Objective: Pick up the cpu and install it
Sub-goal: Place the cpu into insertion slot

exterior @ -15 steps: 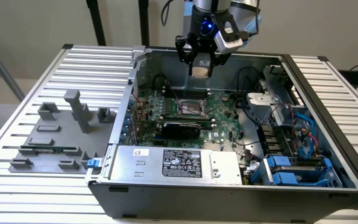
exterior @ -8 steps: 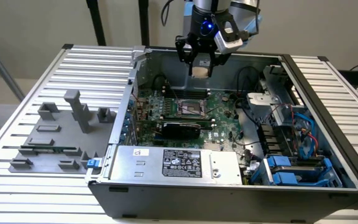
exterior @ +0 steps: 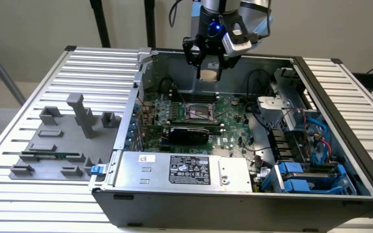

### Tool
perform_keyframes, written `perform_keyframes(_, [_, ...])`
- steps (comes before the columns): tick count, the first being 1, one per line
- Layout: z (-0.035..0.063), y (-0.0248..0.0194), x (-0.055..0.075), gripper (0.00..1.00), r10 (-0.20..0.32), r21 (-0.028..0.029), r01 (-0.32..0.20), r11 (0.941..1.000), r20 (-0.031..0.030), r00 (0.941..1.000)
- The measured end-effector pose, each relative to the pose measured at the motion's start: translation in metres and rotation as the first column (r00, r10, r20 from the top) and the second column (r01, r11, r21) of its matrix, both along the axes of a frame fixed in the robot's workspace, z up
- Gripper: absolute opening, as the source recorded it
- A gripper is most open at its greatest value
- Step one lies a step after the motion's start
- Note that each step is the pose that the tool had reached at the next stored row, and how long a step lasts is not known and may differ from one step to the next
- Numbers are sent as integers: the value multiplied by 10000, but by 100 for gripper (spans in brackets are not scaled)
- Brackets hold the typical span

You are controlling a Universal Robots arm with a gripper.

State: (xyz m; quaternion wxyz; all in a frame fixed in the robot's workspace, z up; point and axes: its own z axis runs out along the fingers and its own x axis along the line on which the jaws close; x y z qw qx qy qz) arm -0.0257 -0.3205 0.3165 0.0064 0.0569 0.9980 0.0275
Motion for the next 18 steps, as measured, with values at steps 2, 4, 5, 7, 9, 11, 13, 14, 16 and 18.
perform_keyframes(2, [-8,0,0,55,-364,1,364,9993,1,9993])
perform_keyframes(4, [-15,0,0,55,-723,1,723,9974,1,9974])
perform_keyframes(5, [-19,0,0,55,-909,0,909,9959,0,9959])
perform_keyframes(7, [-26,0,0,55,-1267,1,1267,9919,1,9919])
perform_keyframes(9, [-34,0,0,55,-1627,1,1627,9867,1,9867])
perform_keyframes(11, [-43,0,0,55,-1986,1,1986,9801,1,9801])
perform_keyframes(13, [-52,0,0,55,-2343,1,2343,9722,1,9722])
perform_keyframes(14, [-56,0,0,55,-2518,2,2518,9678,1,9678])
perform_keyframes(16, [-65,0,0,55,-2880,1,2880,9576,1,9576])
perform_keyframes(18, [-74,0,0,55,-3222,1,3222,9467,1,9467])
